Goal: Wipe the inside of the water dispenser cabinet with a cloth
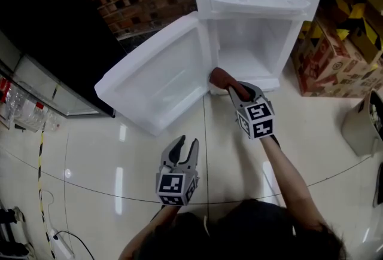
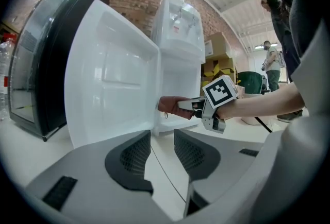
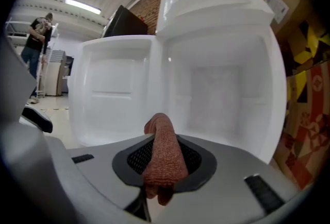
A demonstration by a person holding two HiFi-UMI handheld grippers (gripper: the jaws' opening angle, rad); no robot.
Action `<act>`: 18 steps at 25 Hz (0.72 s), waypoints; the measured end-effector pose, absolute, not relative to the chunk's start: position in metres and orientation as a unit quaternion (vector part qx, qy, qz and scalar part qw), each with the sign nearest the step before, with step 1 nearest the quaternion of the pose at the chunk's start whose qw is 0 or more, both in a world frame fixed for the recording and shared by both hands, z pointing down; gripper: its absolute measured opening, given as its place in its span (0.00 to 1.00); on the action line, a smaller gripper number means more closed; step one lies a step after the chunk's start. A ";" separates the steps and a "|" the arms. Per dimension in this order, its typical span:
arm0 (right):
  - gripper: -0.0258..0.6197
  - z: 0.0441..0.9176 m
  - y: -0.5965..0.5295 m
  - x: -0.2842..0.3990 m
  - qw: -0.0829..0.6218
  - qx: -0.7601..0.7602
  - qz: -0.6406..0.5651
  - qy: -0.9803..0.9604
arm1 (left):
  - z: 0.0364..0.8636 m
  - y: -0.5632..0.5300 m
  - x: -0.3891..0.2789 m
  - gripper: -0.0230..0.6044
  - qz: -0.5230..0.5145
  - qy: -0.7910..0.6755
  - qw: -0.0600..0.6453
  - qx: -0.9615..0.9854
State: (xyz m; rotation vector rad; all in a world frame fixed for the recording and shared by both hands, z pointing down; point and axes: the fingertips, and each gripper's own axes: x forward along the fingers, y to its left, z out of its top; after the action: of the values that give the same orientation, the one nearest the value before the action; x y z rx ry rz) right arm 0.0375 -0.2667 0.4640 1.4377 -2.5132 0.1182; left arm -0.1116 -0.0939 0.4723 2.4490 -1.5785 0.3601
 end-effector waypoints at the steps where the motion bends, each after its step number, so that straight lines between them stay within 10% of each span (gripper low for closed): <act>1: 0.17 0.463 -0.273 0.052 0.120 0.511 0.044 -0.850 | 0.470 -0.097 -0.109 0.23 0.122 -0.531 0.099 0.833; 18: 0.17 0.469 -0.399 0.052 0.157 0.541 0.094 -0.821 | 0.427 -0.132 -0.098 0.23 0.127 -0.483 0.063 0.864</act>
State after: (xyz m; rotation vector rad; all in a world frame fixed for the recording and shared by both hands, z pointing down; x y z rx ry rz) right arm 0.0516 -0.3988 0.4690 1.5468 -2.3499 0.2695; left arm -0.0983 -0.1322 0.4272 2.6103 -1.4595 0.3831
